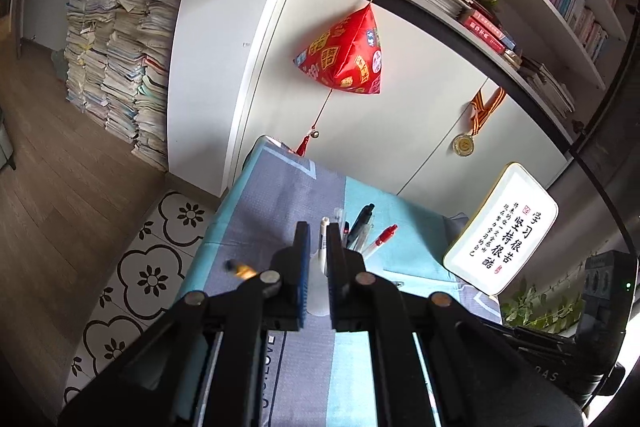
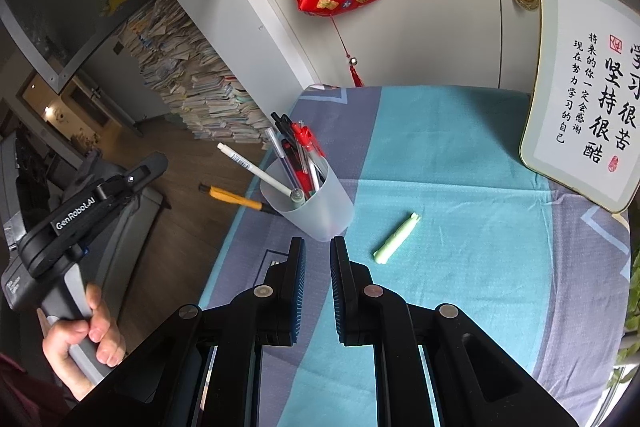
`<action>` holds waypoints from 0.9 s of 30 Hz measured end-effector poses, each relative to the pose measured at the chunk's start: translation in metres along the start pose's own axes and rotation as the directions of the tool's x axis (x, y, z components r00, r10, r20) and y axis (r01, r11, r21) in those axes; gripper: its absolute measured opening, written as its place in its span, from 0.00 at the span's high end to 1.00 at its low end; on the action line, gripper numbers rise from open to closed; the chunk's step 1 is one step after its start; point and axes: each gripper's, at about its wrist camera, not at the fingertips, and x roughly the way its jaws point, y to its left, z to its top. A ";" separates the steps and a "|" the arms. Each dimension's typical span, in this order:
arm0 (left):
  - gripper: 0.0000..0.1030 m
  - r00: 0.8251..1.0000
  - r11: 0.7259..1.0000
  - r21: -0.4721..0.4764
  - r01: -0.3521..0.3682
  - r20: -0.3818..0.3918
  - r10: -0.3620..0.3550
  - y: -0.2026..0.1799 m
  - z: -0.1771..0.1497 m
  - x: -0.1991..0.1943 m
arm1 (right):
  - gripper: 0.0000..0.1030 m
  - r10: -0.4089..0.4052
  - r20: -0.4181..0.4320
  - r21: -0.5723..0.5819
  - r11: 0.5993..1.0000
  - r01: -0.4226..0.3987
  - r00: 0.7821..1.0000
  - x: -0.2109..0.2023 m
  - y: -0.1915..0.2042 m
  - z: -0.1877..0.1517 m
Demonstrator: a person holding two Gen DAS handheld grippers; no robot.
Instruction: Organize stationery
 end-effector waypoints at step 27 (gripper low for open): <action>0.49 0.874 0.905 0.425 -0.013 -0.436 0.217 0.067 -0.083 0.115 | 0.88 0.058 -0.070 0.073 0.996 -0.053 0.996 0.027 -0.026 -0.015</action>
